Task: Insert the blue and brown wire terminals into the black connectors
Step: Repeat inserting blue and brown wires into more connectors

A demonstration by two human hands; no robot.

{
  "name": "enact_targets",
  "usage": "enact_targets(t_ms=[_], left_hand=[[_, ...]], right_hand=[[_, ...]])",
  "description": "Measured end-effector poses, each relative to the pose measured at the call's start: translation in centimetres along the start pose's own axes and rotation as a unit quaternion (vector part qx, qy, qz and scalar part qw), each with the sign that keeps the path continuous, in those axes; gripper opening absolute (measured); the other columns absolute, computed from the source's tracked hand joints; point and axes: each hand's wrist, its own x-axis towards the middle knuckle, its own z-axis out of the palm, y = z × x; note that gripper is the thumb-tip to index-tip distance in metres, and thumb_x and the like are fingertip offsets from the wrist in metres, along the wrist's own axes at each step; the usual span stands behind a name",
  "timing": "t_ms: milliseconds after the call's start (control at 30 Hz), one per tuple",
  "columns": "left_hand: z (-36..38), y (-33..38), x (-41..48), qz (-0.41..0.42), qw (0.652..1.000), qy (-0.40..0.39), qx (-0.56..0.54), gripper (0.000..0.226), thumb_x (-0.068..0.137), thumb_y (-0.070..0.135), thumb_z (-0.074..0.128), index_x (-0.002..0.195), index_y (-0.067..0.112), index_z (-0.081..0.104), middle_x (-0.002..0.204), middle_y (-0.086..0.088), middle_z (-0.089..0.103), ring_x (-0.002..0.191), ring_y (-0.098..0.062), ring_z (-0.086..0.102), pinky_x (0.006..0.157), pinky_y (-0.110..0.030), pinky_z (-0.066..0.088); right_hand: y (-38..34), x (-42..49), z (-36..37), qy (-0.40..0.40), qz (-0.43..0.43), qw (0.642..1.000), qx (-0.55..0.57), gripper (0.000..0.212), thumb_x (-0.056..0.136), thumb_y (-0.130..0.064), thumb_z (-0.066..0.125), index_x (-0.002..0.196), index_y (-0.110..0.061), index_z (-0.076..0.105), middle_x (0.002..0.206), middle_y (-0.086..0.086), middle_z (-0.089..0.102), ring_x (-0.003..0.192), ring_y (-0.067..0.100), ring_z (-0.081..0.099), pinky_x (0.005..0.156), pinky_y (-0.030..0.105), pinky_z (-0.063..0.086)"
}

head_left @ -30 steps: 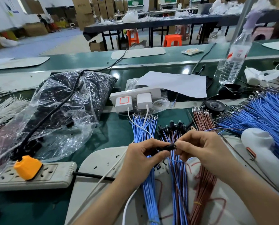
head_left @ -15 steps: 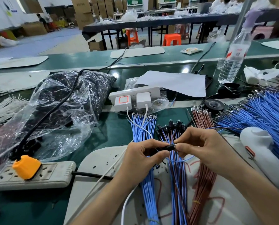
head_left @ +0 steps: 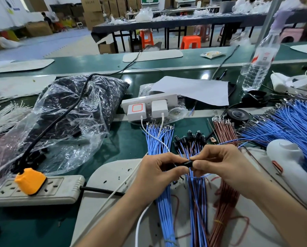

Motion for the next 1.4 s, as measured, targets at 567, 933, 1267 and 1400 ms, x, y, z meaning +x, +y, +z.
enact_targets(t_ms=[567, 933, 1267, 1400], left_hand=[[0.0, 0.2, 0.0, 0.000, 1.000, 0.003, 0.026, 0.011, 0.078, 0.014, 0.076, 0.088, 0.015, 0.074, 0.066, -0.002, 0.067, 0.056, -0.010, 0.054, 0.057, -0.023, 0.046], [-0.1, 0.1, 0.1, 0.004, 0.996, -0.010, 0.091, 0.010, 0.081, 0.011, 0.074, 0.090, 0.006, 0.073, 0.068, 0.011, 0.065, 0.060, 0.000, 0.055, 0.060, -0.018, 0.043], [0.1, 0.6, 0.0, 0.005, 0.993, -0.009, 0.117, 0.008, 0.083, 0.018, 0.073, 0.091, 0.014, 0.072, 0.063, 0.013, 0.060, 0.056, -0.004, 0.049, 0.055, -0.020, 0.040], [0.2, 0.6, 0.0, 0.012, 0.992, -0.003, 0.122, 0.006, 0.083, 0.019, 0.073, 0.089, 0.018, 0.072, 0.063, 0.011, 0.061, 0.056, -0.006, 0.049, 0.054, -0.024, 0.041]], right_hand=[[-0.4, -0.1, 0.1, -0.008, 0.022, 1.000, 0.017, 0.003, 0.075, 0.002, 0.066, 0.075, 0.002, 0.063, 0.070, 0.023, 0.070, 0.064, 0.030, 0.071, 0.056, 0.029, 0.058], [0.1, -0.1, 0.5, -0.010, 0.070, 0.997, 0.016, 0.005, 0.084, 0.012, 0.058, 0.080, 0.009, 0.058, 0.074, 0.025, 0.070, 0.069, 0.032, 0.072, 0.059, 0.030, 0.059], [0.6, 0.2, 0.0, 0.000, 0.057, 0.998, 0.039, 0.008, 0.080, 0.010, 0.062, 0.077, 0.005, 0.056, 0.063, 0.022, 0.066, 0.046, 0.025, 0.063, 0.044, 0.027, 0.051], [1.2, 0.3, 0.1, 0.013, 0.054, 0.996, 0.074, 0.011, 0.076, 0.010, 0.063, 0.073, 0.005, 0.055, 0.060, 0.024, 0.064, 0.042, 0.024, 0.061, 0.042, 0.025, 0.050]])
